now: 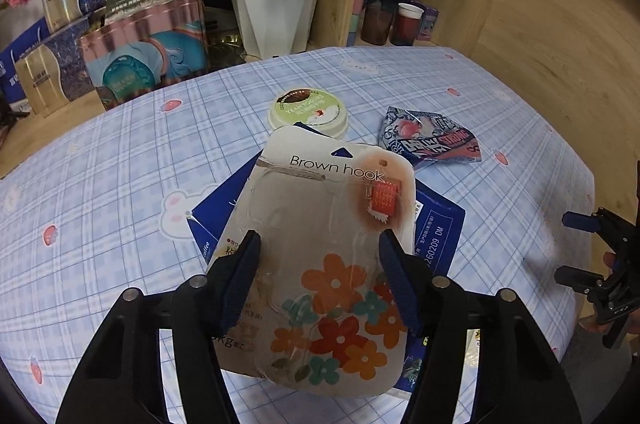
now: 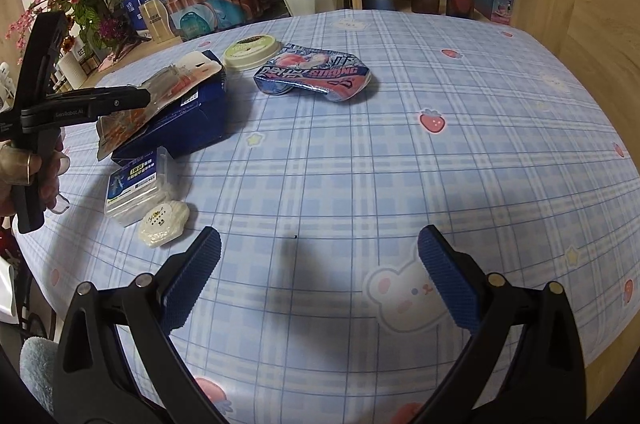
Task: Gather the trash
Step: 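Grasp the blue-labeled plastic box with the right gripper while the left holds the packet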
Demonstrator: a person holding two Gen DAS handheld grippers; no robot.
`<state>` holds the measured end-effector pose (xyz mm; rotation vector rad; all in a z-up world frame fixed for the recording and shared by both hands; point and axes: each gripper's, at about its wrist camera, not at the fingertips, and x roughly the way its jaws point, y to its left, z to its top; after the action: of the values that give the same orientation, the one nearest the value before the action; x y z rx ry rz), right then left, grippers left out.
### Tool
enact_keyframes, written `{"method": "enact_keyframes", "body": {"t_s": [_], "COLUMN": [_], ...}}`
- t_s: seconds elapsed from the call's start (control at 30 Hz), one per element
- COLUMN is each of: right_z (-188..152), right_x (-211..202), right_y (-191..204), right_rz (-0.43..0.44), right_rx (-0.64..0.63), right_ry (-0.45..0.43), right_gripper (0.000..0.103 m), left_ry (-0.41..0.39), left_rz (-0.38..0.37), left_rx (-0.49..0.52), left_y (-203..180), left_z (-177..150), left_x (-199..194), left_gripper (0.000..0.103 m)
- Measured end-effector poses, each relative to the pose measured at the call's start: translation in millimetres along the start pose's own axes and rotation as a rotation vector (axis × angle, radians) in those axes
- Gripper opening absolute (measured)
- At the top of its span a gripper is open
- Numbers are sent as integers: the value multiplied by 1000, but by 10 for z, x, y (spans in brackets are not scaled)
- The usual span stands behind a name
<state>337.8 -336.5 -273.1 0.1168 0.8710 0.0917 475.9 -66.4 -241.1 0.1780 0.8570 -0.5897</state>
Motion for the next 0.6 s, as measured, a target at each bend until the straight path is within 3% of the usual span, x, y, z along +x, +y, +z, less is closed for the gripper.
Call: {"method": "enact_keyframes", "body": {"t_s": [0.27,0.6], "right_z": [38,193], "right_x": [26,200], "right_y": [188,901], "right_rz": [37,154], "right_rx": [-44,-216], "right_ry": [10,43], "right_gripper": [97,97], "left_ry": [-53,-138], "left_rz": [11,58], "left_rx": [-40,-175], "left_y": [16,184], "left_z": [-110,-505], "left_x": [-316,-1040], "left_gripper": [56,56]}}
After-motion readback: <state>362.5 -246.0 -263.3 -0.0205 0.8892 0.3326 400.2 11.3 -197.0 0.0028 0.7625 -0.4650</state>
